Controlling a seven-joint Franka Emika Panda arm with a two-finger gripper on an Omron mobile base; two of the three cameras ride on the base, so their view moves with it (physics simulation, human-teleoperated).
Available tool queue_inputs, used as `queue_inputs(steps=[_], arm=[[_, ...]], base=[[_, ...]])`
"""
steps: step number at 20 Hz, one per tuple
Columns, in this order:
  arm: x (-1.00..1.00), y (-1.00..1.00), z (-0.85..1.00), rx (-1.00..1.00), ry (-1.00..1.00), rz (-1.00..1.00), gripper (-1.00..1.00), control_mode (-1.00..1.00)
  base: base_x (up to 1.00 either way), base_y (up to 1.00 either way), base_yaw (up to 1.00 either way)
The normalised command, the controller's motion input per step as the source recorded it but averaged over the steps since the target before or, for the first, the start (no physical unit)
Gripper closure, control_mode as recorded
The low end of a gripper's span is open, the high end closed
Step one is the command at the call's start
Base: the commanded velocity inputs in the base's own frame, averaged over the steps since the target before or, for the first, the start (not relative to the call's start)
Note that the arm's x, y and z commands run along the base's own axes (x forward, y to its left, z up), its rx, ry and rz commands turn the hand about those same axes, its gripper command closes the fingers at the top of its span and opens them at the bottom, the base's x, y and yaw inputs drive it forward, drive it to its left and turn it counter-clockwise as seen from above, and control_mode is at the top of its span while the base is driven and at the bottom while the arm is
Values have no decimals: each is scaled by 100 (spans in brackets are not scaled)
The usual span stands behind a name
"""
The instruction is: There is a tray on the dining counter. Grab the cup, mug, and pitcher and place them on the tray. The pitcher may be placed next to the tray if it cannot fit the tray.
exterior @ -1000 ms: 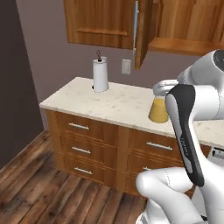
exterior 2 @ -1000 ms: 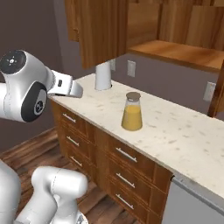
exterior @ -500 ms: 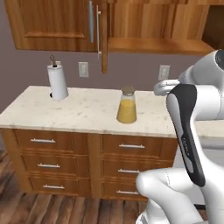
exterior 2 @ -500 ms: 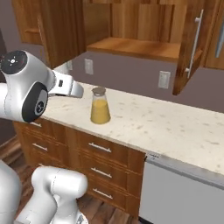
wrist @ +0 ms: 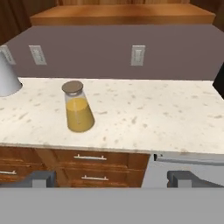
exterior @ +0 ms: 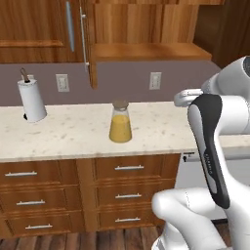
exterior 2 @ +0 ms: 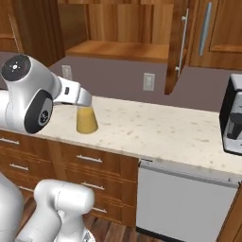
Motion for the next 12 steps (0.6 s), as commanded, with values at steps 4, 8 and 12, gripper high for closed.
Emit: queue_inputs(steps=[4,8,12], arm=[[0,0,0,0,0,0,-100,100],[0,0,0,0,0,0,-100,100],[0,0,0,0,0,0,-100,100]], base=[[53,0,5],[74,9,7],[52,46,1]])
